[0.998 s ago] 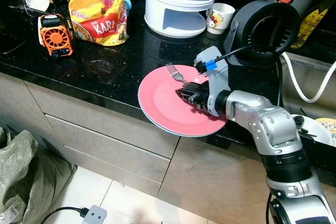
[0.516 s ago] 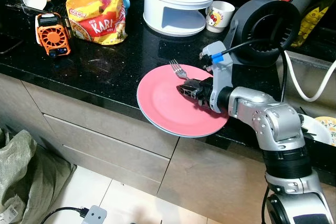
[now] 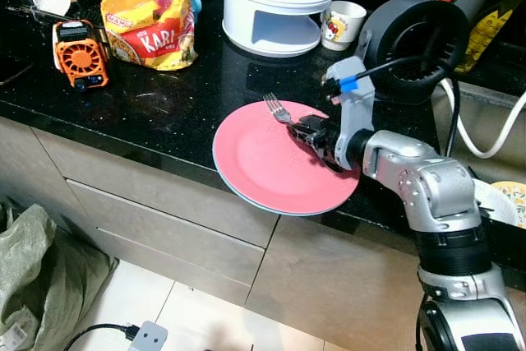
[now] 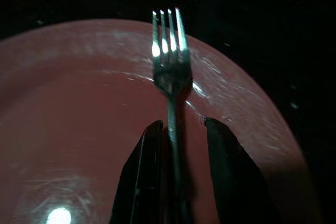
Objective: Kitchen organization
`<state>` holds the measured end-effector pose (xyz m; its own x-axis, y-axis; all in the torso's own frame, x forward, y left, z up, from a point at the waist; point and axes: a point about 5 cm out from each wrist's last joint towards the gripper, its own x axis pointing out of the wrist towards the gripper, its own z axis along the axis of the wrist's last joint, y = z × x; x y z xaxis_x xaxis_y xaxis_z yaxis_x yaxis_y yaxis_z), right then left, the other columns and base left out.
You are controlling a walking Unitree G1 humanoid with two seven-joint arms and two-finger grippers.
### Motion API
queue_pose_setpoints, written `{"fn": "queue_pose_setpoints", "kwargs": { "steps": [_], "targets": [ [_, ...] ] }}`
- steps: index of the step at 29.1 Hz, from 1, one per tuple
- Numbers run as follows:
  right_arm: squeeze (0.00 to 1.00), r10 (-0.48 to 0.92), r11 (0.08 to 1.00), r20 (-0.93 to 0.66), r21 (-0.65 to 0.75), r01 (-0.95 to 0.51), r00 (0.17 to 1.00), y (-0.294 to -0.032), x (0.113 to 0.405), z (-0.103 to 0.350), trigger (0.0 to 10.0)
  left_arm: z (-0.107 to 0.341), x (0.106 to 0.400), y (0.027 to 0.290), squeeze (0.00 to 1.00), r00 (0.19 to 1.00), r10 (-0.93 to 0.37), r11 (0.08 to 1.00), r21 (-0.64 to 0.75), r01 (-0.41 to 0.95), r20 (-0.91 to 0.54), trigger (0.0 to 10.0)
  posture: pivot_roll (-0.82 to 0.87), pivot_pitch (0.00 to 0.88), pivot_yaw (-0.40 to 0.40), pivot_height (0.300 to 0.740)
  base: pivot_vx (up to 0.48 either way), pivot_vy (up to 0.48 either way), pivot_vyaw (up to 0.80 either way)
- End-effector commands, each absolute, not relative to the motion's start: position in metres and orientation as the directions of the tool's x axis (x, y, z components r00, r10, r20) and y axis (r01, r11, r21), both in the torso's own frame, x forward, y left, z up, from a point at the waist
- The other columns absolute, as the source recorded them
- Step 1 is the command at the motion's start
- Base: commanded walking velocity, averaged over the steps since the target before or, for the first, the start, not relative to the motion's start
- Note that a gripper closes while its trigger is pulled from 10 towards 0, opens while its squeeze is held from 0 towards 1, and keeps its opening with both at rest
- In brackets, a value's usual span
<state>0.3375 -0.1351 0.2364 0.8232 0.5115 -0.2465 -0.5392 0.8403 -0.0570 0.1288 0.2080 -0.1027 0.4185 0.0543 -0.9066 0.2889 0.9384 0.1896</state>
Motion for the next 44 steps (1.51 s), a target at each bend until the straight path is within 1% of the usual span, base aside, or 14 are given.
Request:
{"fn": "queue_pose_setpoints", "kwargs": {
  "steps": [1, 11, 12, 13, 14, 27, 31, 33, 34, 36, 37, 39, 41, 44],
  "targets": [
    [0.0, 0.493, 0.844, -0.316, -0.054, -0.534, 0.81, -0.137, 0.337, 0.227, 10.0, -0.105, 0.124, 0.203, 0.0, 0.398, 0.043, 0.938, 0.175, 0.3, -0.916, 10.0, 0.08, 0.085, -0.092, 0.74, 0.0, 0.0, 0.0],
    [0.0, 0.479, 0.839, -0.453, -0.015, -0.544, 0.752, -0.137, 0.332, 0.205, 10.0, -0.106, 0.123, 0.202, 0.0, 0.397, 0.043, 0.939, 0.173, 0.297, -0.917, 10.0, 0.08, 0.087, -0.102, 0.74, 0.0, 0.0, 0.0],
    [0.0, 0.48, 0.838, -0.465, -0.006, -0.545, 0.744, -0.137, 0.332, 0.203, 6.7, -0.106, 0.123, 0.202, 0.0, 0.397, 0.043, 0.939, 0.172, 0.296, -0.917, 10.0, 0.08, 0.089, -0.102, 0.74, 0.0, 0.0, 0.0],
    [0.0, 0.484, 0.837, -0.476, 0.008, -0.547, 0.734, -0.137, 0.331, 0.201, 0.2, -0.106, 0.122, 0.202, 0.0, 0.396, 0.043, 0.94, 0.171, 0.296, -0.917, 10.0, 0.08, 0.092, -0.104, 0.74, 0.0, 0.0, 0.0],
    [0.0, 0.486, 0.837, -0.478, 0.015, -0.546, 0.732, -0.138, 0.331, 0.2, 0.0, -0.106, 0.122, 0.202, 0.0, 0.395, 0.043, 0.94, 0.171, 0.295, -0.918, 10.0, 0.08, 0.092, -0.104, 0.74, 0.0, 0.0, 0.0],
    [0.0, 0.505, 0.846, -0.413, 0.061, -0.53, 0.758, -0.138, 0.333, 0.205, 0.0, -0.107, 0.119, 0.203, 0.0, 0.387, 0.045, 0.941, 0.169, 0.294, -0.921, 10.0, 0.08, 0.1, -0.097, 0.74, 0.0, 0.0, 0.0],
    [0.0, 0.626, 0.778, -0.138, 0.179, -0.603, 0.767, -0.13, 0.333, 0.24, 0.0, -0.107, 0.12, 0.203, 0.0, 0.388, 0.045, 0.939, 0.172, 0.297, -0.921, 10.0, 0.08, 0.1, -0.089, 0.74, 0.0, 0.0, 0.0],
    [0.0, 0.687, 0.68, 0.096, 0.263, -0.684, 0.72, -0.128, 0.327, 0.267, 0.0, -0.106, 0.12, 0.204, 0.0, 0.39, 0.046, 0.938, 0.174, 0.3, -0.92, 10.0, 0.07, 0.099, -0.086, 0.74, 0.0, 0.0, 0.0],
    [0.0, 0.685, 0.643, 0.204, 0.284, -0.711, 0.7, -0.129, 0.323, 0.279, 2.0, -0.106, 0.121, 0.204, 0.0, 0.39, 0.046, 0.938, 0.174, 0.301, -0.92, 10.0, 0.07, 0.098, -0.083, 0.74, 0.0, 0.0, 0.0],
    [0.0, 0.672, 0.616, 0.284, 0.298, -0.729, 0.684, -0.132, 0.321, 0.288, 2.0, -0.106, 0.121, 0.204, 0.0, 0.391, 0.045, 0.937, 0.175, 0.302, -0.919, 10.0, 0.07, 0.098, -0.083, 0.74, 0.0, 0.0, 0.0],
    [0.0, 0.626, 0.581, 0.397, 0.337, -0.741, 0.671, -0.139, 0.319, 0.3, 10.0, -0.106, 0.122, 0.204, 0.0, 0.393, 0.044, 0.937, 0.175, 0.304, -0.919, 10.0, 0.07, 0.098, -0.082, 0.74, 0.0, 0.0, 0.0],
    [0.0, 0.517, 0.542, 0.532, 0.402, -0.738, 0.67, -0.155, 0.318, 0.313, 10.0, -0.105, 0.123, 0.204, 0.0, 0.396, 0.042, 0.936, 0.175, 0.306, -0.917, 10.0, 0.07, 0.097, -0.077, 0.74, 0.0, 0.0, 0.0],
    [0.0, 0.461, 0.545, 0.562, 0.432, -0.718, 0.687, -0.162, 0.32, 0.315, 10.0, -0.105, 0.124, 0.204, 0.0, 0.397, 0.041, 0.936, 0.175, 0.306, -0.917, 10.0, 0.07, 0.097, -0.077, 0.74, 0.0, 0.0, 0.0],
    [0.0, 0.298, 0.664, 0.502, 0.502, -0.554, 0.812, -0.186, 0.333, 0.309, 10.0, -0.105, 0.125, 0.205, 0.0, 0.398, 0.038, 0.934, 0.175, 0.311, -0.916, 10.0, 0.07, 0.095, -0.069, 0.74, 0.0, 0.0, -0.52]
  ]
}}
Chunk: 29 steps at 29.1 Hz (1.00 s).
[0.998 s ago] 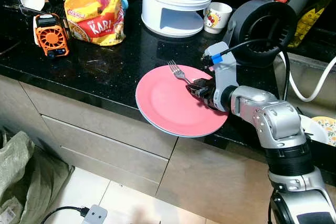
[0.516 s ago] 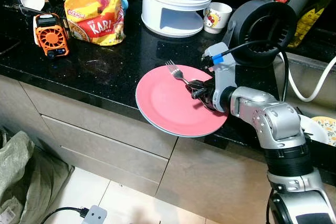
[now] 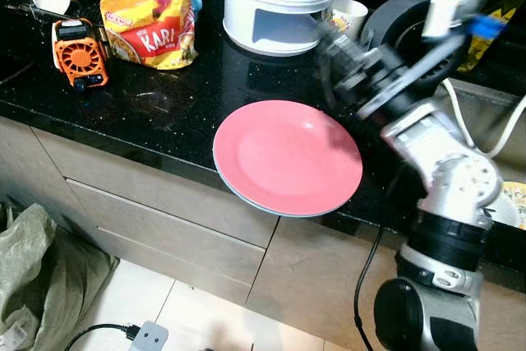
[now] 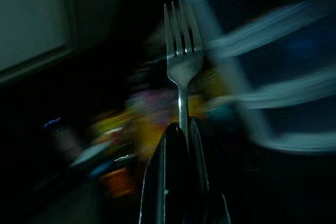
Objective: Kitchen organization
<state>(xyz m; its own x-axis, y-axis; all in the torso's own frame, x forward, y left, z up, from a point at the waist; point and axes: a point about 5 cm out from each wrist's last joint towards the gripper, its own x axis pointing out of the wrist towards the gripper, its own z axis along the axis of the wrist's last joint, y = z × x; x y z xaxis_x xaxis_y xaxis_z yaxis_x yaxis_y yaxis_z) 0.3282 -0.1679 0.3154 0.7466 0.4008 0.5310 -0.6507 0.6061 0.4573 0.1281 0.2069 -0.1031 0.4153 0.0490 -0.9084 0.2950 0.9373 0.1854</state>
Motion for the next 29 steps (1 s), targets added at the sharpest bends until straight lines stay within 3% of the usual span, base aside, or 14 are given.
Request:
{"fn": "queue_pose_setpoints", "kwargs": {
  "steps": [1, 7, 13, 14, 22, 29],
  "targets": [
    [0.0, 0.264, 0.691, 0.484, 0.508, -0.513, 0.834, -0.192, 0.335, 0.307, 10.0, -0.105, 0.125, 0.205, 0.0, 0.399, 0.038, 0.934, 0.175, 0.312, -0.916, 10.0, 0.06, 0.095, -0.068, 0.74, 0.0, 0.0, -0.79],
    [0.0, 0.089, 0.736, 0.444, 0.573, -0.359, 0.891, -0.219, 0.34, 0.299, 10.0, -0.104, 0.126, 0.205, 0.0, 0.402, 0.037, 0.933, 0.176, 0.314, -0.915, 10.0, 0.06, 0.094, -0.066, 0.74, 0.0, 0.0, -0.8],
    [0.0, -0.001, 0.821, 0.369, 0.531, -0.21, 0.93, -0.23, 0.344, 0.29, 10.0, -0.104, 0.126, 0.206, 0.0, 0.401, 0.035, 0.931, 0.176, 0.319, -0.915, 10.0, 0.06, 0.096, -0.066, 0.74, 0.0, 0.0, -0.8],
    [0.0, -0.008, 0.865, 0.323, 0.476, -0.155, 0.946, -0.229, 0.348, 0.283, 10.0, -0.104, 0.126, 0.206, 0.0, 0.401, 0.035, 0.931, 0.175, 0.32, -0.916, 10.0, 0.06, 0.095, -0.068, 0.74, 0.0, 0.0, -0.8],
    [0.0, -0.018, 0.924, 0.264, 0.372, -0.084, 0.964, -0.221, 0.353, 0.272, 10.0, -0.105, 0.124, 0.205, 0.0, 0.398, 0.031, 0.93, 0.172, 0.326, -0.917, 10.0, 0.07, 0.1, -0.074, 0.74, 0.0, 0.0, -0.8],
    [0.0, -0.013, 0.938, 0.272, 0.336, -0.083, 0.962, -0.213, 0.356, 0.272, 10.0, -0.105, 0.122, 0.204, 0.0, 0.385, 0.019, 0.932, 0.156, 0.327, -0.923, 10.0, 0.07, 0.101, -0.075, 0.74, 0.0, -0.188, 0.0]
  ]
}}
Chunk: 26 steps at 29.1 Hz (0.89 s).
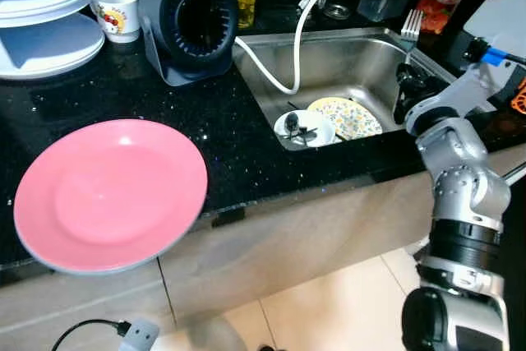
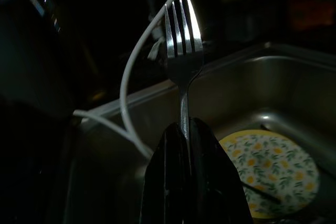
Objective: Kitchen organization
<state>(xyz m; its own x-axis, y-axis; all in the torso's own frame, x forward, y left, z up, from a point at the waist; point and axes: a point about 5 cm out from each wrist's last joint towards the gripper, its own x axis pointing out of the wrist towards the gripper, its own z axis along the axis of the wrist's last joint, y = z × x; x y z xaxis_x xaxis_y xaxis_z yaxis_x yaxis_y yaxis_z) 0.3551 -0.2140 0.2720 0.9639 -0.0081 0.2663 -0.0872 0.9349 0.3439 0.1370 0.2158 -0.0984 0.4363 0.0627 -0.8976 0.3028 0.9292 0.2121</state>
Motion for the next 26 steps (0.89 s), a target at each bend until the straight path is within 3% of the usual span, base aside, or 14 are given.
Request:
{"fn": "queue_pose_setpoints", "kwargs": {
  "steps": [1, 7, 23, 26],
  "targets": [
    [0.0, -0.013, 0.938, 0.272, 0.336, -0.083, 0.962, -0.2134, 0.3558, 0.2722, 10.0, -0.1054, 0.1221, 0.2043, 0.0, 0.385, 0.019, 0.932, 0.156, 0.327, -0.923, 10.0, 0.07, 0.101, -0.075, 0.74, 0.0, -0.458, 0.0],
    [0.0, -0.013, 0.945, 0.273, 0.318, -0.078, 0.962, -0.2106, 0.3562, 0.2707, 10.0, -0.1049, 0.1227, 0.2073, 0.0, 0.387, 0.046, 0.925, 0.186, 0.332, -0.921, 10.0, 0.07, 0.1, -0.071, 0.74, 0.0, -0.46, 0.0],
    [0.0, -0.008, 0.954, 0.283, 0.291, -0.078, 0.959, -0.2069, 0.3549, 0.272, 10.0, -0.1044, 0.1248, 0.2072, 0.0, 0.39, 0.044, 0.931, 0.179, 0.317, -0.92, 10.0, 0.06, 0.099, -0.065, 0.74, 0.0, 0.0, 0.0],
    [0.0, -0.006, 0.954, 0.284, 0.289, -0.079, 0.959, -0.2062, 0.3549, 0.2721, 10.0, -0.1048, 0.1238, 0.2065, 0.0, 0.384, 0.04, 0.93, 0.175, 0.323, -0.923, 10.0, 0.06, 0.1, -0.065, 0.74, 0.0, -0.419, 0.0]
  ]
}}
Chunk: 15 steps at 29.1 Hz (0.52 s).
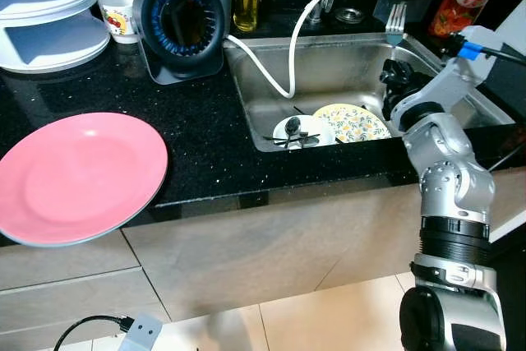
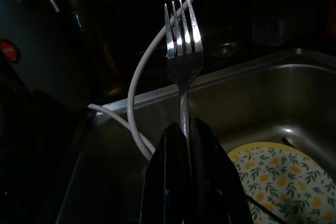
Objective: Kitchen organization
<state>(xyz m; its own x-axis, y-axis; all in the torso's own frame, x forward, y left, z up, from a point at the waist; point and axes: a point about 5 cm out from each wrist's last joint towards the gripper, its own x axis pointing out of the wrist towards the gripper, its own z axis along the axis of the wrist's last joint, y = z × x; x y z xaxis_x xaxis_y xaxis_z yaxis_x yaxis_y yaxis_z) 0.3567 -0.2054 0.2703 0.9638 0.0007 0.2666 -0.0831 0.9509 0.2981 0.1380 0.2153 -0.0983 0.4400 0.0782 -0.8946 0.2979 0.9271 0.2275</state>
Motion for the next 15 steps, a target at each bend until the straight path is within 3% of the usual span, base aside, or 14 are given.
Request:
{"fn": "queue_pose_setpoints", "kwargs": {
  "steps": [1, 4, 15],
  "targets": [
    [0.0, -0.005, 0.954, 0.284, 0.287, -0.08, 0.959, -0.206, 0.355, 0.272, 10.0, -0.105, 0.123, 0.206, 0.0, 0.381, 0.039, 0.928, 0.174, 0.329, -0.924, 10.0, 0.06, 0.1, -0.065, 0.74, 0.0, -0.465, 0.0],
    [0.0, -0.001, 0.956, 0.284, 0.28, -0.082, 0.959, -0.205, 0.355, 0.272, 10.0, -0.105, 0.124, 0.207, 0.0, 0.387, 0.049, 0.928, 0.185, 0.324, -0.921, 10.0, 0.06, 0.103, -0.065, 0.74, 0.0, -0.398, 0.0],
    [0.0, 0.058, 0.98, 0.284, 0.168, -0.109, 0.957, -0.188, 0.36, 0.275, 10.0, -0.105, 0.122, 0.208, 0.0, 0.388, 0.064, 0.929, 0.198, 0.314, -0.919, 10.0, 0.06, 0.111, -0.064, 0.74, 0.0, 0.0, 0.0]
  ]
}}
